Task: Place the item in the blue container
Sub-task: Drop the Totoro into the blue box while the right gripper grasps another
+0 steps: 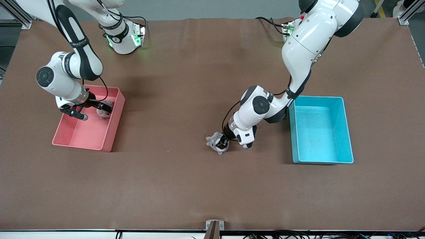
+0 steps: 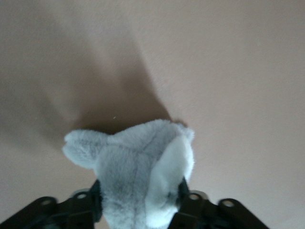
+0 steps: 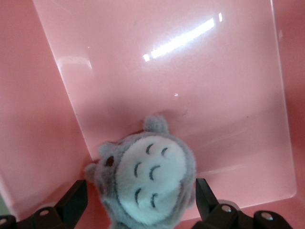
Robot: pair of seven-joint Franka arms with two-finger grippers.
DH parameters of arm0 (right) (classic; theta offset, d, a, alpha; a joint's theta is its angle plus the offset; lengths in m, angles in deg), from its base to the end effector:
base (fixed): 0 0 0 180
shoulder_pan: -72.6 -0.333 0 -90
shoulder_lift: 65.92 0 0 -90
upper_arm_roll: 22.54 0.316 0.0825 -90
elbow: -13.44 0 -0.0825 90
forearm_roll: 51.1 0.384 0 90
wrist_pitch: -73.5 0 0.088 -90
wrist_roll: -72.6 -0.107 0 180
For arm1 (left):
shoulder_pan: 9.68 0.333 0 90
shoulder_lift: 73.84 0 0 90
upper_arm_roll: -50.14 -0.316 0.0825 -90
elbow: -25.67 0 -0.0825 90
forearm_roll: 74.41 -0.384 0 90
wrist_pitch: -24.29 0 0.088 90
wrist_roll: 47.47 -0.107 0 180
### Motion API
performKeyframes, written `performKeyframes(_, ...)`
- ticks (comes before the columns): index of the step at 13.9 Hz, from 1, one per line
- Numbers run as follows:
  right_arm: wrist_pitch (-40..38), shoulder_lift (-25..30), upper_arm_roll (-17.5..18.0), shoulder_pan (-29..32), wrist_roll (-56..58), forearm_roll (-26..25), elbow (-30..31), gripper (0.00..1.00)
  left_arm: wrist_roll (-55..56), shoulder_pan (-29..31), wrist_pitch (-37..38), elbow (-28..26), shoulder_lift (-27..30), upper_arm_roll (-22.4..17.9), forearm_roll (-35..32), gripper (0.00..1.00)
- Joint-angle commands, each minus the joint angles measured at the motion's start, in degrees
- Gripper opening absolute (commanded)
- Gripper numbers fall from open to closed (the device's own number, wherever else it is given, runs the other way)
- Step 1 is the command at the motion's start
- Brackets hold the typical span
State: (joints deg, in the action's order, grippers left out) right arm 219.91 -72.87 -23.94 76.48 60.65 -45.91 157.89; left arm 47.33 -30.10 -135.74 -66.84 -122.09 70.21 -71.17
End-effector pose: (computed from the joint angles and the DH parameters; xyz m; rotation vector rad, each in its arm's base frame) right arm 0.4526 -0.0434 0.2248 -3.0445 0.5829 0.1385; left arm 0.5773 -0.4329 0.1913 2.2530 1.4722 -0.1396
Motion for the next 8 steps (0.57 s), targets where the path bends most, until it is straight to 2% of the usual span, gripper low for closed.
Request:
performKeyframes(1,1.9,-1.8,1.3,1.7,0.0,0.2,0.9,1.00,0.2,0.5,4.2,-1.1,4.2,-2.0,-5.0,0.00)
performKeyframes(2,3.2,-3.0,1.3,1.7,0.0,0.2,0.9,1.00,0.1,1.2,9.6,-0.8,6.3,-2.0,-7.7,0.00)
performKeyframes(4,3.7,-4.0,1.3,1.7,-0.1,0.3,0.7,1.00,-2.3,4.0,13.9,-2.1,11.3,-1.7,-11.2,0.00)
performKeyframes(5,3.6,-4.0,1.3,1.7,-0.1,0.3,0.6,0.92,-6.2,5.0,16.6,-3.2,15.0,-1.7,-11.2,0.00)
performKeyframes(6,3.4,-4.0,1.3,1.7,0.1,0.3,0.4,0.67,-10.8,6.5,21.7,-3.3,17.6,-1.6,-11.2,0.00)
performKeyframes(7,3.0,-3.9,1.3,1.6,0.1,0.3,0.2,0.35,-17.4,8.2,29.8,-3.2,20.7,-1.6,-11.2,0.01)
performKeyframes(8,2.7,-3.7,1.3,1.6,-0.2,0.3,0.0,0.10,-23.5,10.7,36.0,-3.4,23.1,-1.6,-11.1,0.01)
